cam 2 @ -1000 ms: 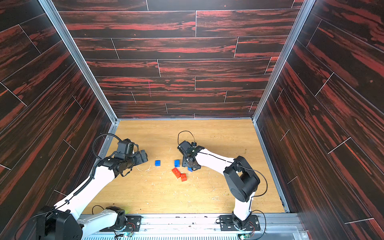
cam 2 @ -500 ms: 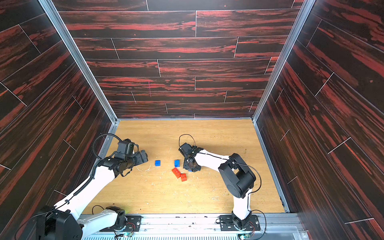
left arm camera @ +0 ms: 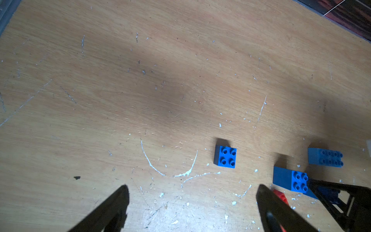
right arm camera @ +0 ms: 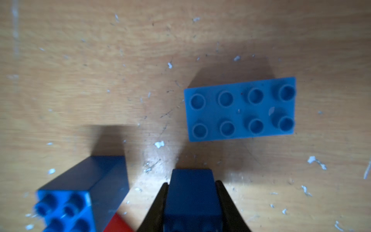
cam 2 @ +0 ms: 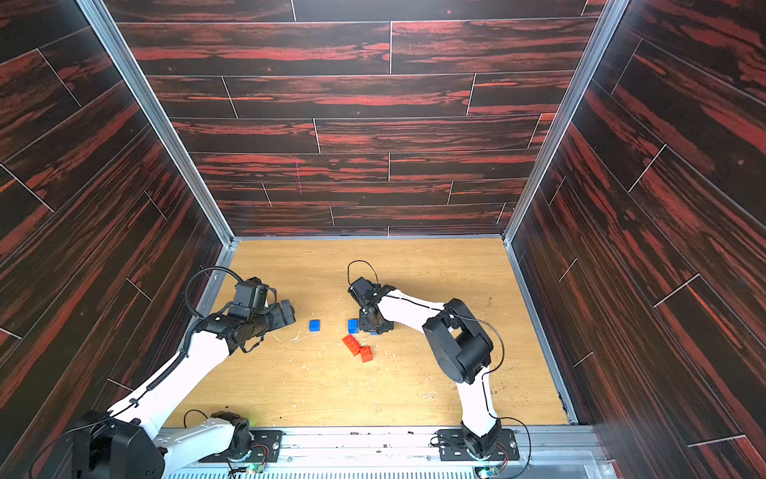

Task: Assemble a giraffe with lego
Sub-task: Place the lego brick at the center of the board.

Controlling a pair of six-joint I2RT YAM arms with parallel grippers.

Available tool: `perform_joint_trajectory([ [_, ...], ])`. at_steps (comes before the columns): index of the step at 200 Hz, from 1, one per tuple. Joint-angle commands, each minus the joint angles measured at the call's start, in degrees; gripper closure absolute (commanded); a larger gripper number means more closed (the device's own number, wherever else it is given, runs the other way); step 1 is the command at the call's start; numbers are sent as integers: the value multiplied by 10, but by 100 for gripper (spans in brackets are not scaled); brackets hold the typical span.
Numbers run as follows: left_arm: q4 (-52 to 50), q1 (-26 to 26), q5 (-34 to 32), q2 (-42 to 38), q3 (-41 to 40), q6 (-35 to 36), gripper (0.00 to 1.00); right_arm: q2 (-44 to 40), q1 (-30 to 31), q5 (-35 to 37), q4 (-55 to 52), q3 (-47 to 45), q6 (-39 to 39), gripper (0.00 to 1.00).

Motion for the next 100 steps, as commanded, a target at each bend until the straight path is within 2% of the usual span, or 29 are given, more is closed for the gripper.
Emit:
perform_joint_trajectory([
  [1,-9,-3,-5,-3,8,5,0,15,0,7,-20,19,-17,66],
  [30,-10,-3,-3,0,10,5,0,27,-2,4,-22,31,-23,59],
  [52,-12,-3,-6,-3,8,7,0,22,-2,3,-22,31,-28,43],
  [80,-11,-2,-6,-4,10,6,0,8,-2,11,-39,34,-32,40],
  [100,-13,-3,-5,-5,10,6,0,-40,4,4,-29,2,-30,38],
])
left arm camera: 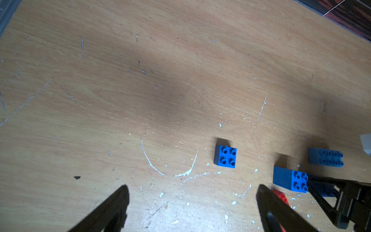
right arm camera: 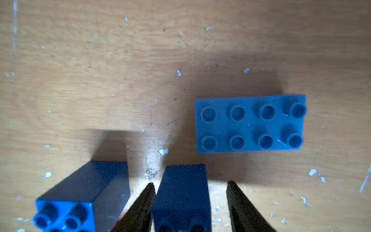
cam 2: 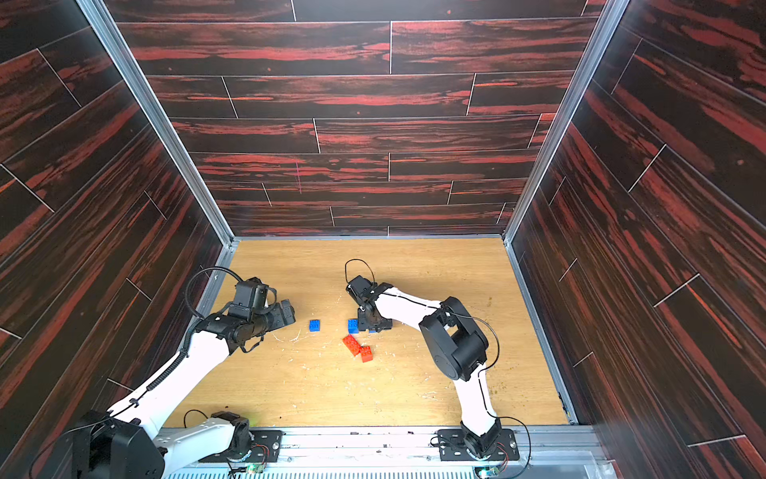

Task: Assemble a giraffe with lego
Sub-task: Place the lego brick at the center of the board, then pick up the lego brick from the center of the board.

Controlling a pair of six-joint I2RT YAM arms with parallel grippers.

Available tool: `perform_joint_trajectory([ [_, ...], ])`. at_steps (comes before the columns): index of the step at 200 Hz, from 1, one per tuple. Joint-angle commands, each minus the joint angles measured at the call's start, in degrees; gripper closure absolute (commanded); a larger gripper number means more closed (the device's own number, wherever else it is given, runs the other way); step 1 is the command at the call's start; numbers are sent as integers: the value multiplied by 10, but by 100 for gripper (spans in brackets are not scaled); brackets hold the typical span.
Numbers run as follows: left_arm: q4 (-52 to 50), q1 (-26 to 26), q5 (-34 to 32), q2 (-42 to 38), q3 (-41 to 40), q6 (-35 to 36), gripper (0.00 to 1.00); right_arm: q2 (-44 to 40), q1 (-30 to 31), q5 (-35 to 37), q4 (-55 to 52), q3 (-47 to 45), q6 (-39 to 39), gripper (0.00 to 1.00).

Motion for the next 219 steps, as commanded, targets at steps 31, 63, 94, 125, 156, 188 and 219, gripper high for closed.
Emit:
perform_joint_trajectory([
  [31,-11,-2,-6,-2,13,8,0,-128,10,-1,0,-79,1,32],
  [63,-14,-2,-4,6,24,11,0,-137,-11,10,-18,-63,-45,21],
  [94,-21,-3,5,16,30,14,0,-117,-60,-15,-16,-29,-84,1],
  [125,-25,-3,8,22,28,16,0,-78,-88,-26,-9,10,-126,1],
  [156,-29,-4,13,25,28,18,0,-25,-95,-22,-27,57,-149,3],
  [188,-31,-4,15,20,26,17,0,17,-99,-39,-33,86,-149,6],
  [219,-31,-5,16,19,26,17,0,49,-99,-43,-46,108,-141,11],
])
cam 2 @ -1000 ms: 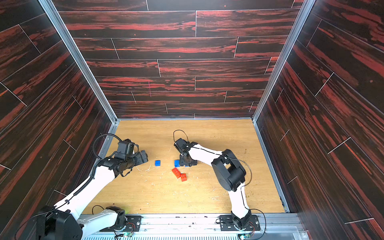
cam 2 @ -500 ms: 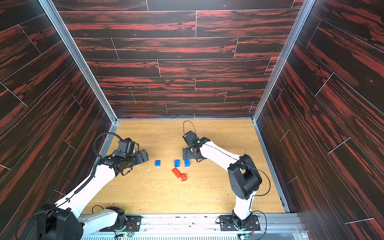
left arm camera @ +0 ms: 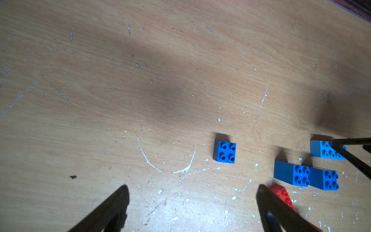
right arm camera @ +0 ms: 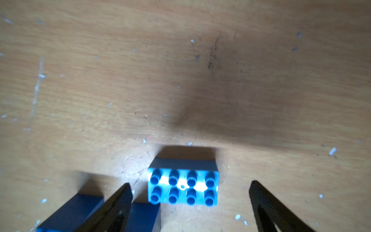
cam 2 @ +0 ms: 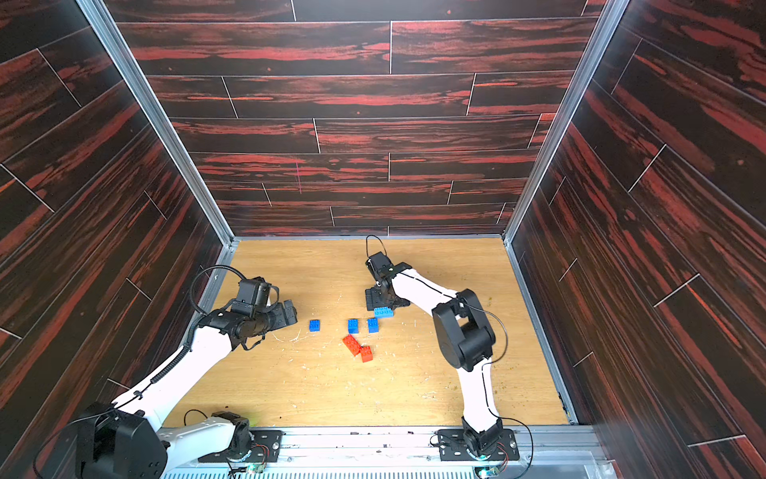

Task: Assemble a giraffe with lego
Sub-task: Pick up the lego brick from the center of the board.

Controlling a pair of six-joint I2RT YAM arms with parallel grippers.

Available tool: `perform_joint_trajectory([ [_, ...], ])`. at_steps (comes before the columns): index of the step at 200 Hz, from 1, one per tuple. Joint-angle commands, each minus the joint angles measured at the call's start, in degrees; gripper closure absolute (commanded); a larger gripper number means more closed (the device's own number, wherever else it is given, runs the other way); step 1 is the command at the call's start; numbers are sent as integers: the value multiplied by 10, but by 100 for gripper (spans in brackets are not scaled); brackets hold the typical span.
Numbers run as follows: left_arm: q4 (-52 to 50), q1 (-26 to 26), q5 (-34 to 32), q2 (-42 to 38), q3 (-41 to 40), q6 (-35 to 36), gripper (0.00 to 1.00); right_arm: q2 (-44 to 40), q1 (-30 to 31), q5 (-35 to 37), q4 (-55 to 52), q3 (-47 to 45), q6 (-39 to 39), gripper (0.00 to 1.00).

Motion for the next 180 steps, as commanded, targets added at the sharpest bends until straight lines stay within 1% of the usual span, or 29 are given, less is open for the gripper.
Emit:
perform_joint_trajectory([
  [1,-16,-3,3,-3,11,6,0,19,-2,-13,-23,20,-1,11],
  [37,-14,-3,4,0,9,7,0,39,-2,-18,-40,33,1,15],
  [92,-10,-3,4,3,9,7,0,39,-1,-34,-33,22,4,15],
  [144,-14,-4,1,-2,9,8,0,43,-1,-34,-35,15,7,22],
  [165,-14,-3,2,-2,9,8,0,44,0,-31,-40,16,8,27],
  [180,-15,-3,1,-3,9,8,0,45,0,-32,-45,17,6,27],
])
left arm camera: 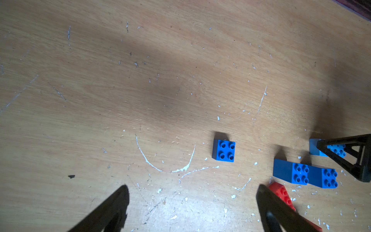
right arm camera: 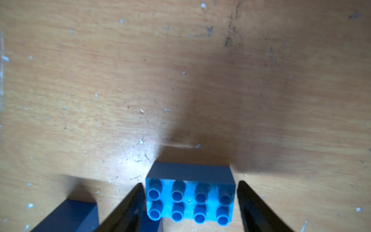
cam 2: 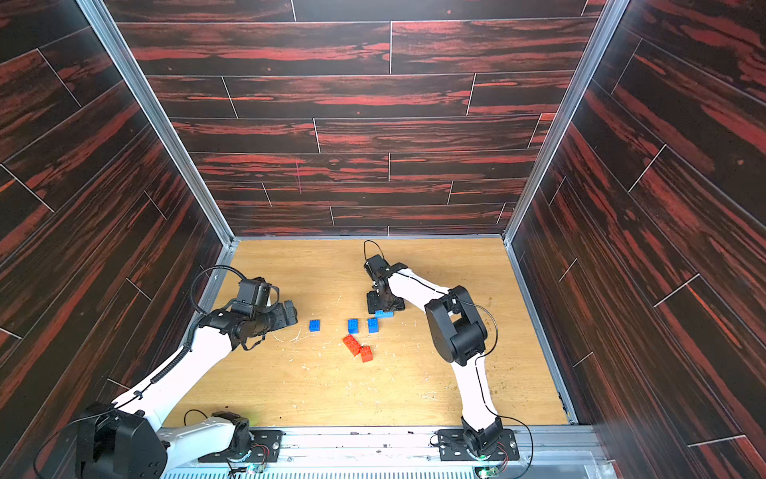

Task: Assemble a giraffe with lego
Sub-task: Pick up the lego brick from the center of the board.

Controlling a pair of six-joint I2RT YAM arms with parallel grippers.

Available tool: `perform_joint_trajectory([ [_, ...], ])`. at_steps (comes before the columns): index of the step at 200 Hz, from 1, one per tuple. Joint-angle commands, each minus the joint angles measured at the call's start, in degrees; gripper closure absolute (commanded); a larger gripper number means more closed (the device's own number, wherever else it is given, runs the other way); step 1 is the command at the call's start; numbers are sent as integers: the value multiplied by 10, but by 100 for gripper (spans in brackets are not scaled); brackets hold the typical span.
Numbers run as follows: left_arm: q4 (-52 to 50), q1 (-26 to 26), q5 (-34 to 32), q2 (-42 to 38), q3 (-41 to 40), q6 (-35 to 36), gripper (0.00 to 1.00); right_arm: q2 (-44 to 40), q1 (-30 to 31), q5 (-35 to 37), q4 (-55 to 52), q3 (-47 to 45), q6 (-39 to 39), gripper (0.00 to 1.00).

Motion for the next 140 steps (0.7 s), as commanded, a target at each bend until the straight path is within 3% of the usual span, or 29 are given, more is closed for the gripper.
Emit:
perform_joint_trajectory([
  [1,-14,-3,-3,-3,9,7,0,14,1,-5,-18,-2,1,26],
  [57,-16,-4,-4,-3,11,8,0,22,1,-3,-18,-1,1,24],
  [140,-14,-4,-5,-3,13,7,0,15,2,17,-27,5,1,31],
])
